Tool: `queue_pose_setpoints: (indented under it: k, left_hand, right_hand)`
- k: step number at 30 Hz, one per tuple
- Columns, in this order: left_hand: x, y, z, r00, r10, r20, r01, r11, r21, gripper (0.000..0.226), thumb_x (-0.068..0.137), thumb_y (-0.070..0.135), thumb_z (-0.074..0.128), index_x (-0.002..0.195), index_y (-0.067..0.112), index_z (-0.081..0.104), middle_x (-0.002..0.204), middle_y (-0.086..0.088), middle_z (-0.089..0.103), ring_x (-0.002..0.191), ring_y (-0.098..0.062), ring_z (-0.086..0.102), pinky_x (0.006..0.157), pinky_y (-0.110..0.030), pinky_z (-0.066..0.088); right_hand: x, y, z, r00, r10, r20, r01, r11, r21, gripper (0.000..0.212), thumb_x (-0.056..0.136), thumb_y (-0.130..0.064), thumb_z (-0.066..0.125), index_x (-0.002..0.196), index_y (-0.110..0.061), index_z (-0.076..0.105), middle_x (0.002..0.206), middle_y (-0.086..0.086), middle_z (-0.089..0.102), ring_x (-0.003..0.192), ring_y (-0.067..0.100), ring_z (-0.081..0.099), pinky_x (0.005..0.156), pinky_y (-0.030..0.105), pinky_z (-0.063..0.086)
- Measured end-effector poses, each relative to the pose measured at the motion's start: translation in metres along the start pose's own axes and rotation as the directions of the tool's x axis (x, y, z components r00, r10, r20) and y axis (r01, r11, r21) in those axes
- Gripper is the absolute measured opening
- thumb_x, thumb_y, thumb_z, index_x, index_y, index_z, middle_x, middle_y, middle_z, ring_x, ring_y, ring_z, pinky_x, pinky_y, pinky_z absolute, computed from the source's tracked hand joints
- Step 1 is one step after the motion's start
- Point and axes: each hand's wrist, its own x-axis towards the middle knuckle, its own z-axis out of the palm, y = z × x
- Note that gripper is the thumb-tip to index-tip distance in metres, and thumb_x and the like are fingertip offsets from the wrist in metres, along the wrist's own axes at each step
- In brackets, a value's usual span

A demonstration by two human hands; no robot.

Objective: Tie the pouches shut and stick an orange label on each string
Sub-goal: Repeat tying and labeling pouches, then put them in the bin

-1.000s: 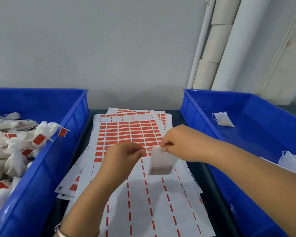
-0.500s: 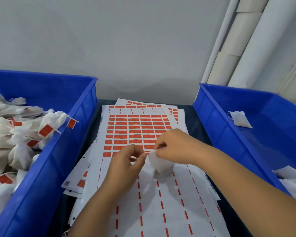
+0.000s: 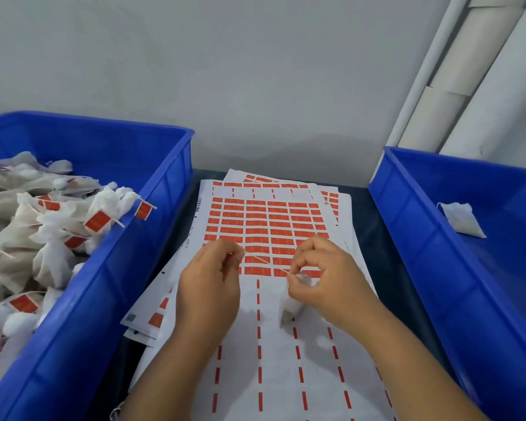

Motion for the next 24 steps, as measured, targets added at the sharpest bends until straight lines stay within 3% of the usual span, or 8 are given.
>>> queue_pose_setpoints:
  k: [3,8,12,15,18,21,24]
  left_hand:
    - [0.0,-0.001,0.001,0.999,-0.029,-0.036,0.029,1.0,-0.004,0.017,0.082,0.025,0.064,0.086,0.037,0.053,0.077,0.035,0.045,0.065,0.006,0.053,0.057,-0.002,0.031]
    - [-0.001,-0.003,0.006,0.998,-0.064,-0.028,0.062,0.995,-0.083,0.01,0.082,0.031,0.06,0.087,0.038,0.054,0.078,0.035,0.049,0.069,0.007,0.055,0.058,-0.001,0.033]
    - [0.004,-0.003,0.004,0.99,-0.096,-0.1,0.083,0.989,-0.125,0.008,0.083,0.031,0.057,0.088,0.037,0.054,0.079,0.03,0.052,0.07,0.006,0.056,0.059,-0.003,0.035]
    - [0.006,-0.003,0.003,0.985,-0.084,-0.152,0.064,0.989,-0.131,0.011,0.085,0.026,0.058,0.087,0.036,0.055,0.078,0.03,0.053,0.071,0.005,0.057,0.061,-0.006,0.037]
    - [0.007,-0.005,0.0,0.974,-0.146,-0.171,0.122,0.982,-0.146,0.01,0.085,0.026,0.06,0.089,0.035,0.058,0.077,0.031,0.053,0.071,0.004,0.057,0.059,-0.006,0.037]
    - [0.007,-0.009,-0.001,0.967,-0.231,-0.104,0.216,0.967,-0.139,0.008,0.081,0.032,0.065,0.084,0.038,0.061,0.072,0.031,0.055,0.063,0.006,0.06,0.051,-0.002,0.038]
    - [0.0,-0.006,0.005,0.985,-0.163,0.063,0.162,0.987,0.016,0.016,0.081,0.033,0.068,0.072,0.039,0.057,0.069,0.027,0.057,0.061,-0.001,0.06,0.052,-0.005,0.042]
  right_hand:
    - [-0.007,0.005,0.013,0.999,0.04,0.006,-0.04,0.999,0.031,0.022,0.083,-0.027,0.067,0.07,-0.036,0.053,0.091,-0.036,0.052,0.094,-0.014,0.05,0.066,-0.004,0.034]
    - [-0.016,0.014,0.028,0.97,0.181,0.164,-0.223,0.928,0.297,0.007,0.088,-0.028,0.062,0.083,-0.031,0.057,0.083,-0.027,0.065,0.084,-0.011,0.06,0.054,0.001,0.043]
    - [-0.017,0.012,0.026,0.945,0.219,0.241,-0.273,0.937,0.218,0.02,0.077,-0.042,0.074,0.089,-0.044,0.058,0.088,-0.036,0.056,0.083,-0.005,0.059,0.056,0.003,0.041]
    - [-0.015,0.013,0.026,0.915,0.262,0.307,-0.32,0.934,0.156,0.009,0.083,-0.043,0.068,0.082,-0.035,0.065,0.085,-0.027,0.062,0.08,-0.001,0.06,0.061,0.007,0.039]
    - [-0.015,0.017,0.019,0.903,0.253,0.347,-0.352,0.899,0.261,0.022,0.088,-0.043,0.061,0.079,-0.025,0.068,0.078,-0.019,0.068,0.073,-0.007,0.061,0.059,0.009,0.042]
    - [-0.017,0.019,0.012,0.915,0.239,0.324,-0.382,0.77,0.512,0.023,0.081,-0.047,0.061,0.078,-0.028,0.074,0.083,-0.015,0.071,0.089,-0.003,0.062,0.078,0.02,0.045]
    - [-0.016,0.024,0.008,0.938,0.244,0.247,-0.339,0.485,0.806,0.026,0.064,-0.047,0.069,0.076,-0.024,0.076,0.078,-0.002,0.071,0.086,0.01,0.068,0.087,0.026,0.048]
